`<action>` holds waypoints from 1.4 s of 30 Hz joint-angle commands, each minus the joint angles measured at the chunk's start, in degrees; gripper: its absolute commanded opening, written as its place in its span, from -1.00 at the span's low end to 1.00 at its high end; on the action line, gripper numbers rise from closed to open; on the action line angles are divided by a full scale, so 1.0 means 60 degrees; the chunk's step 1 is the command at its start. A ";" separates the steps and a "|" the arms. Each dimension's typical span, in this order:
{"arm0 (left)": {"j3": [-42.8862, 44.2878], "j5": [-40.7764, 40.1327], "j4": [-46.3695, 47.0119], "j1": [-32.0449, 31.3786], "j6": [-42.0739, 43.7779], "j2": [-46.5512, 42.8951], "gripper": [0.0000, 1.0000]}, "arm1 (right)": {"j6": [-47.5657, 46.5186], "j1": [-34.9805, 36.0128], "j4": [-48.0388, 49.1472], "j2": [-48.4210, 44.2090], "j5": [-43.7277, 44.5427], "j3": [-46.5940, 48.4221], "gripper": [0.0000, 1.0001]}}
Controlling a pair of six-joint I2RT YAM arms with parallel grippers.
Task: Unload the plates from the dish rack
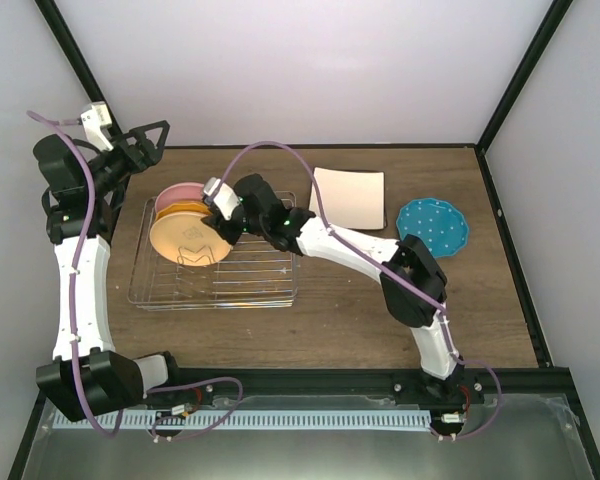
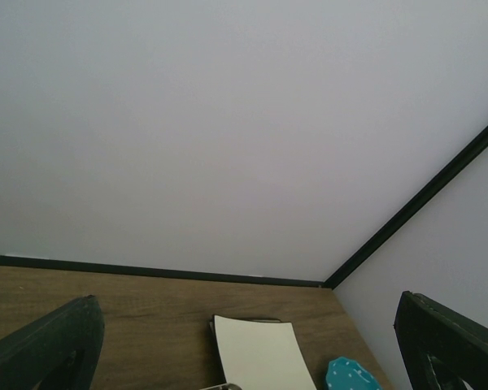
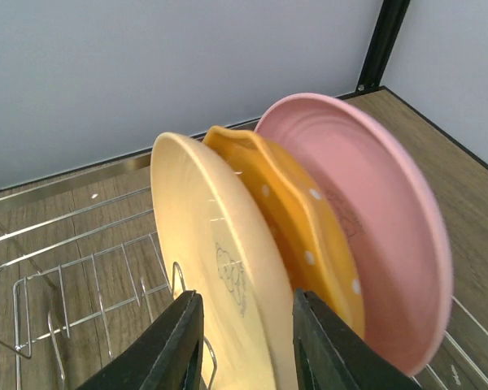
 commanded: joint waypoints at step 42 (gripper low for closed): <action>-0.0122 0.0179 0.0522 -0.0025 -0.0154 0.0065 1.00 | -0.1857 0.0407 0.0742 -0.1318 0.1821 -0.0604 -0.99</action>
